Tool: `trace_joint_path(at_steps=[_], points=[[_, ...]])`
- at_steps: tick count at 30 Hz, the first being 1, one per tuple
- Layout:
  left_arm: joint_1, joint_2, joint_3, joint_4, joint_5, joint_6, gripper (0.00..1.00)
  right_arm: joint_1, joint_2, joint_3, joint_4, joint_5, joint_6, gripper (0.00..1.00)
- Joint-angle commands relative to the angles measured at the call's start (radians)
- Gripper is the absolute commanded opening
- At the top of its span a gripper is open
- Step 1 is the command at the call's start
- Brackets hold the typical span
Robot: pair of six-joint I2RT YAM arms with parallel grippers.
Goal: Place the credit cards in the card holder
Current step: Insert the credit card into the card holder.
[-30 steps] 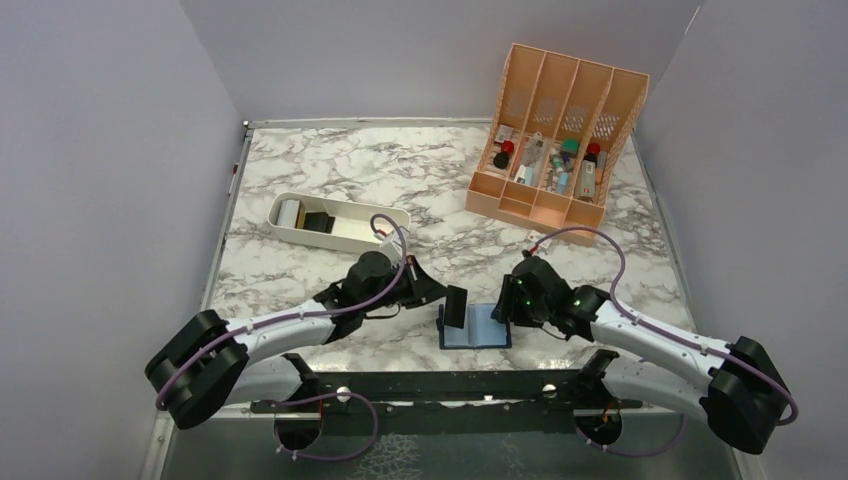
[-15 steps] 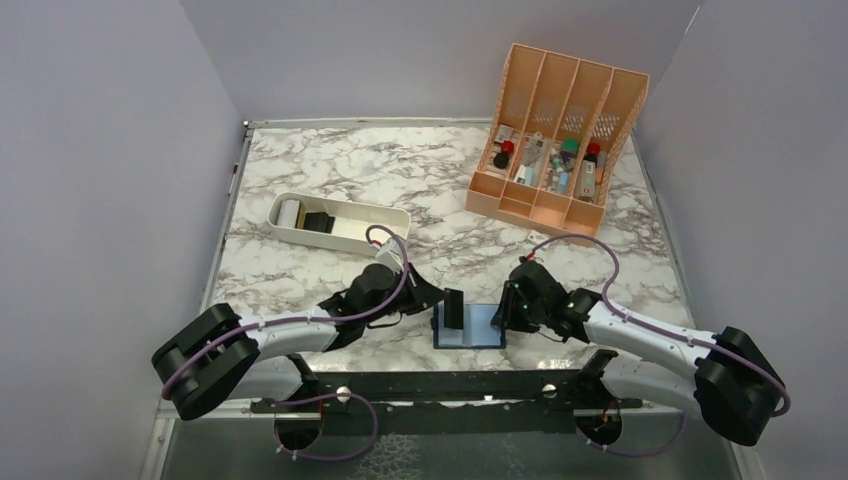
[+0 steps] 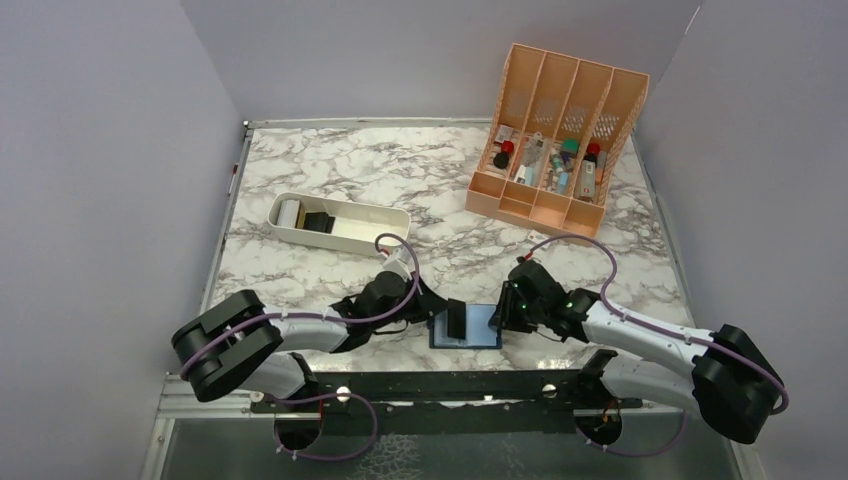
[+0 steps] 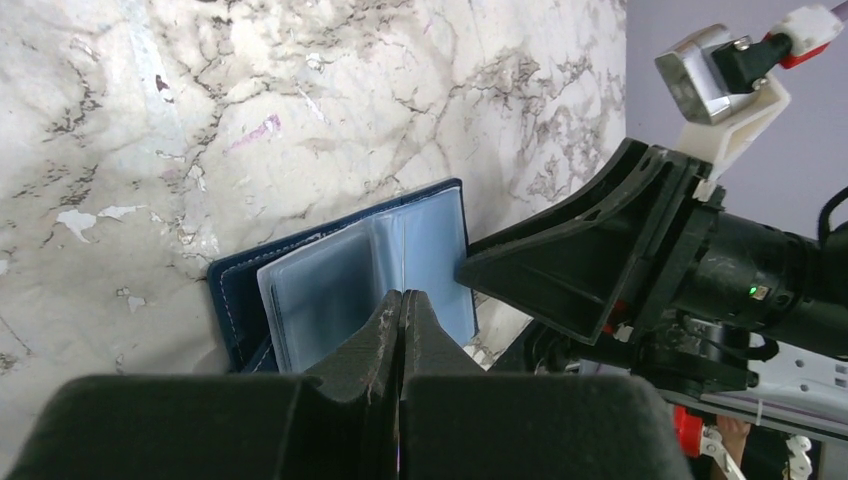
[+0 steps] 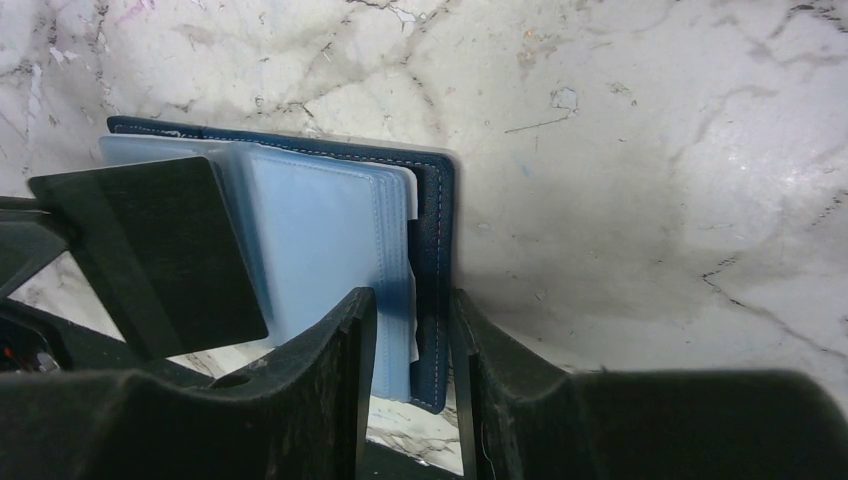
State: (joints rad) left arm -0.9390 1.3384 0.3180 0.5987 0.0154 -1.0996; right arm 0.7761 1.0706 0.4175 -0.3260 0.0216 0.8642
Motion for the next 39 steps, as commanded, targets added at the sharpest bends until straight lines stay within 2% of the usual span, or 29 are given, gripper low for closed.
trace_joint_path(at_steps=[1,22,39], points=[[-0.018,0.039,-0.014,0.059,-0.047,-0.004,0.00,0.004,0.005,-0.028,0.013,-0.025,0.013,0.37],[-0.040,0.141,0.006,0.068,-0.073,0.005,0.00,0.005,-0.014,-0.049,0.034,-0.043,0.017,0.35],[-0.059,0.158,-0.008,0.065,-0.164,-0.049,0.00,0.005,-0.025,-0.062,0.038,-0.054,0.017,0.35]])
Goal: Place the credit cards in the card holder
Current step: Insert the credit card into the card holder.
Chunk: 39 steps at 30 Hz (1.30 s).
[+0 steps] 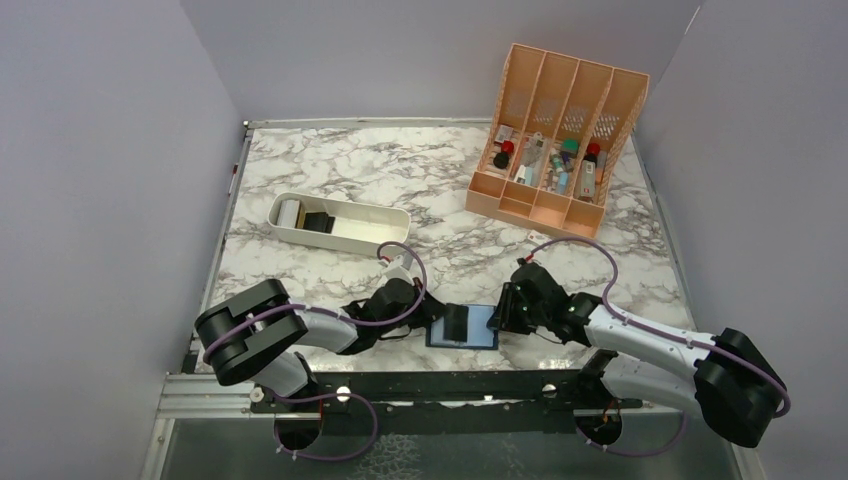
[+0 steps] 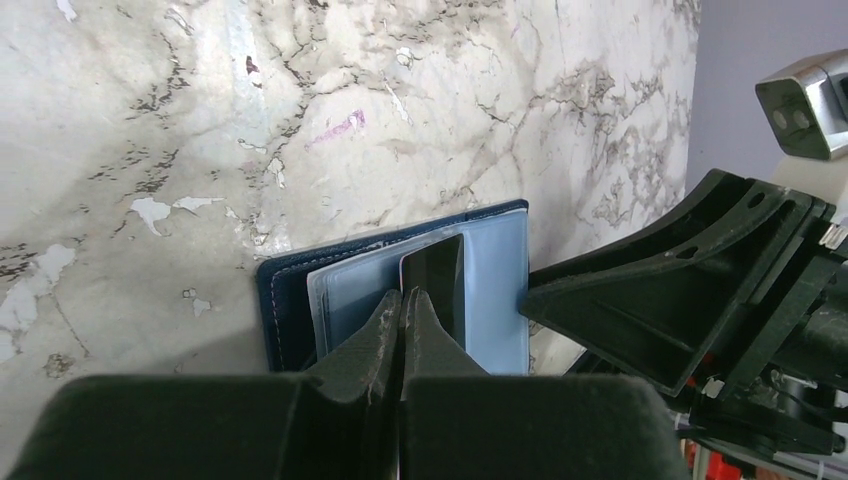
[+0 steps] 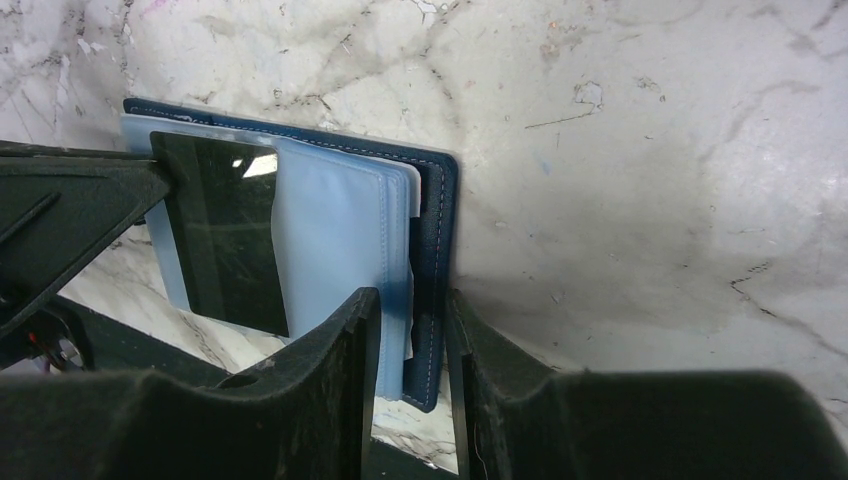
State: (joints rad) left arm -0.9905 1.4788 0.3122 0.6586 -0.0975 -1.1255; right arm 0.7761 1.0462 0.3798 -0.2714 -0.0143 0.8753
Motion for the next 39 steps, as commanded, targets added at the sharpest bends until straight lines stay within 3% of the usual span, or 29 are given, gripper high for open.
trace_joint_path(at_steps=[1,20,27,39], points=[[-0.010,0.017,-0.007,0.005,-0.056,-0.029,0.00,0.005,-0.001,-0.025,-0.016,-0.018,0.006,0.35],[-0.081,0.060,0.050,0.006,-0.066,-0.024,0.01,0.004,0.014,-0.016,-0.009,-0.022,0.006,0.34],[-0.086,0.013,0.062,0.003,-0.045,0.000,0.27,0.005,0.020,-0.012,0.000,-0.042,0.017,0.34],[-0.112,-0.054,0.019,-0.049,-0.054,0.007,0.38,0.005,-0.012,-0.027,-0.015,-0.033,0.026,0.34]])
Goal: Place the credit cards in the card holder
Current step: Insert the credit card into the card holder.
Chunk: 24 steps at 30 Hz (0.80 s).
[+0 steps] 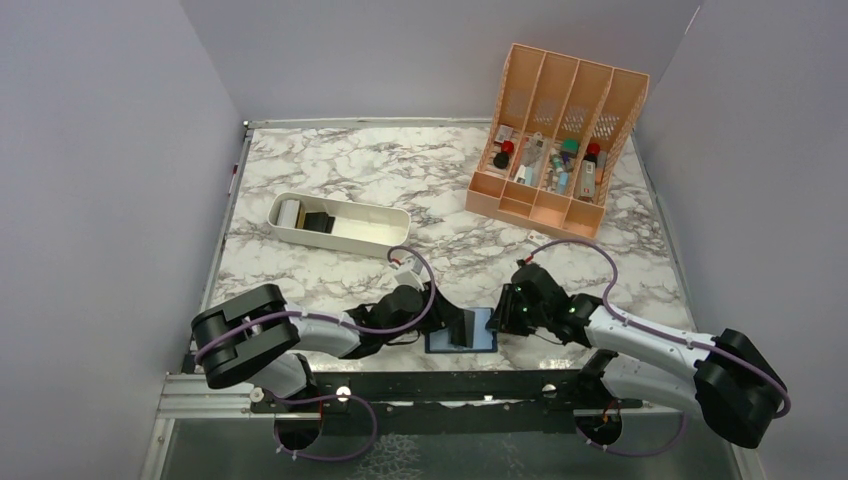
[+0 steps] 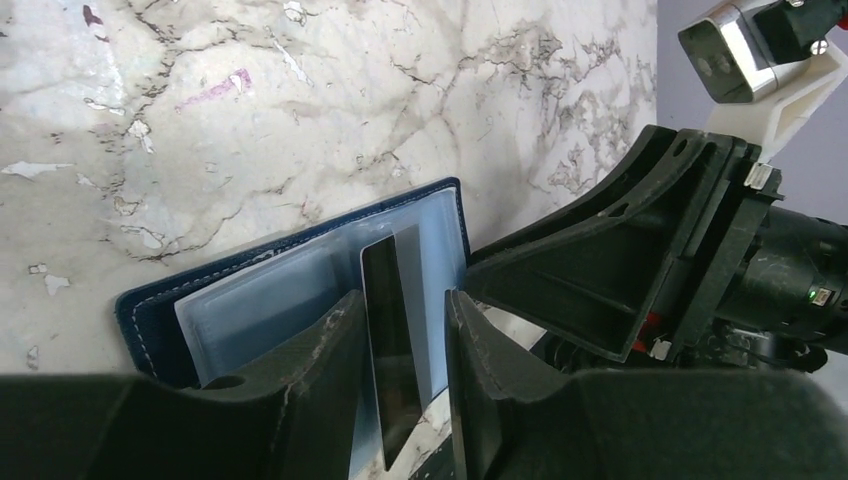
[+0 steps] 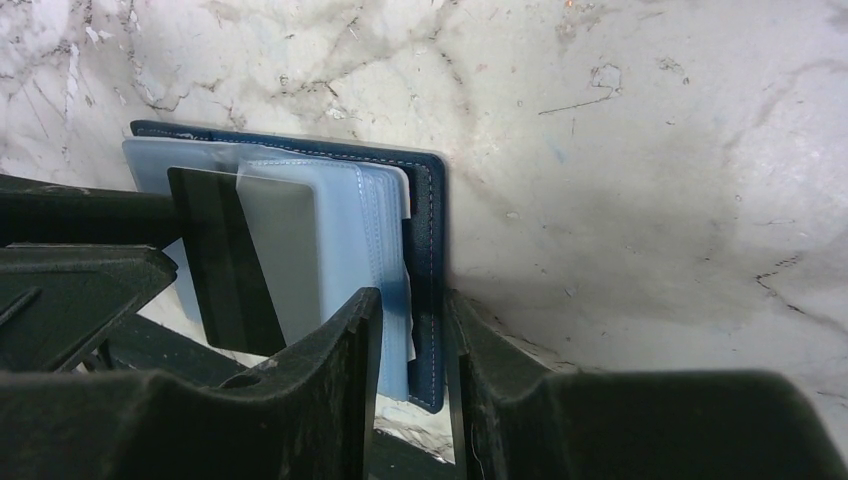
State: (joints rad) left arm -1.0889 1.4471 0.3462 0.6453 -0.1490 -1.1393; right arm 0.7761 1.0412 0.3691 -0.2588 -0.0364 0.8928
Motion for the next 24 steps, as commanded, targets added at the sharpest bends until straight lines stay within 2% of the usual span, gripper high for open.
trace_joint_path(at_steps=[1,17,24], points=[[-0.017,-0.023,-0.015,-0.050,-0.004,0.027,0.40,0.004,-0.007,-0.016,-0.027,-0.011,0.008,0.34],[-0.081,-0.090,0.068,-0.321,-0.112,0.096,0.53,0.005,-0.046,-0.004,-0.062,-0.012,0.000,0.34],[-0.128,-0.112,0.052,-0.337,-0.132,0.044,0.55,0.004,-0.075,-0.029,-0.024,-0.056,-0.016,0.35]])
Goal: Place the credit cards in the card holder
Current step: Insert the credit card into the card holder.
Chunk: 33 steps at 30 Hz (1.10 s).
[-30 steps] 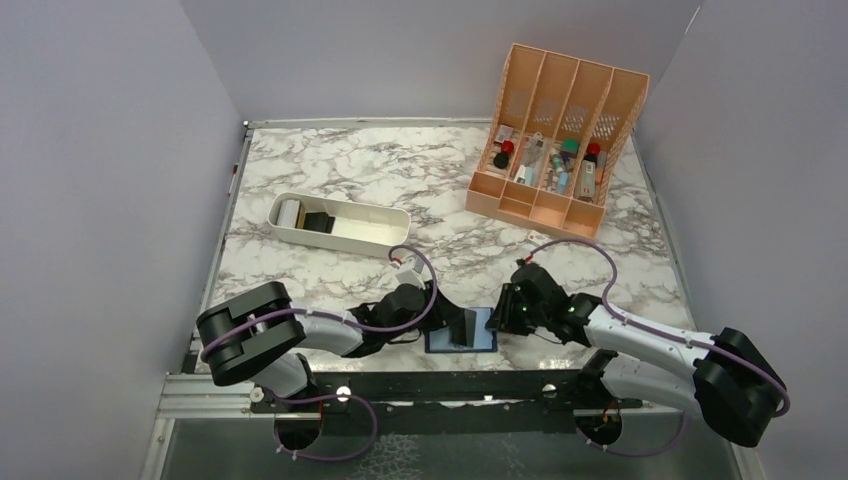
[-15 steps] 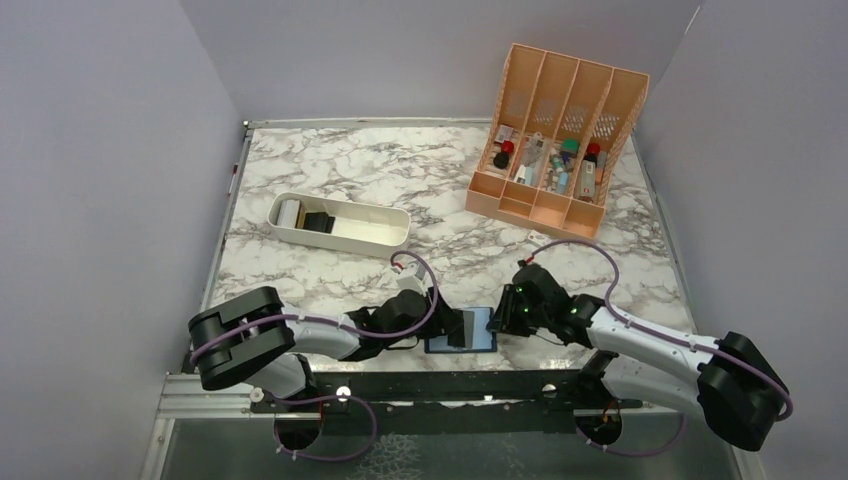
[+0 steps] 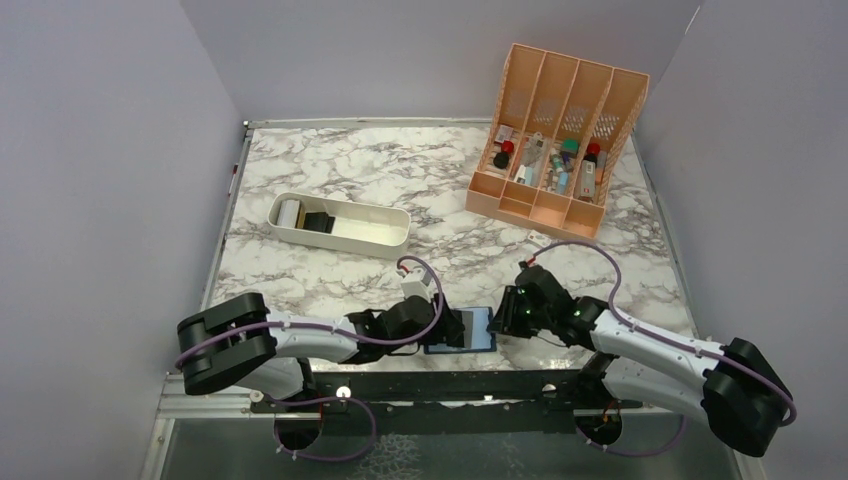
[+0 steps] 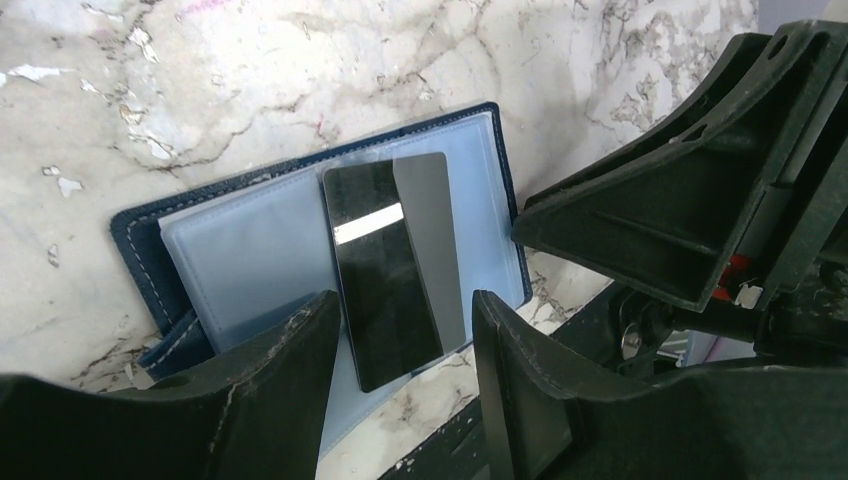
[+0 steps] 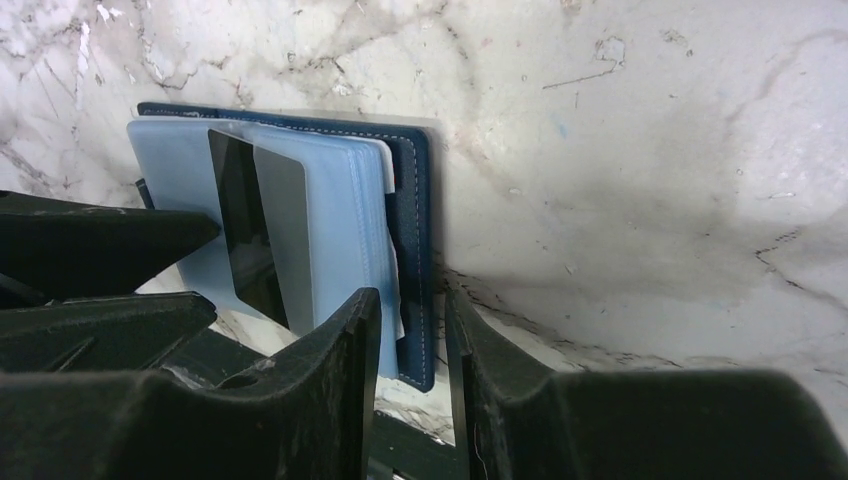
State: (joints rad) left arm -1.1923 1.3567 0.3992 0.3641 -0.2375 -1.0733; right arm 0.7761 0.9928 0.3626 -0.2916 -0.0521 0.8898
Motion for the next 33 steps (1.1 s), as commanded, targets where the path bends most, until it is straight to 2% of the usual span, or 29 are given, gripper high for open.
trace_joint_path(at_steps=[1,20,27,33], points=[[-0.028,-0.022,0.002,-0.056,-0.041,-0.023,0.55,0.005,-0.029,-0.026,0.010,-0.043,-0.013,0.35],[-0.067,0.089,0.081,0.004,-0.004,-0.043,0.55,0.005,0.006,-0.094,0.125,-0.120,0.028,0.34],[-0.067,0.068,0.064,0.017,-0.022,-0.046,0.55,0.005,-0.008,-0.102,0.126,-0.118,0.036,0.34],[-0.067,0.069,0.054,0.105,-0.019,-0.036,0.55,0.005,-0.010,-0.103,0.131,-0.117,0.034,0.33]])
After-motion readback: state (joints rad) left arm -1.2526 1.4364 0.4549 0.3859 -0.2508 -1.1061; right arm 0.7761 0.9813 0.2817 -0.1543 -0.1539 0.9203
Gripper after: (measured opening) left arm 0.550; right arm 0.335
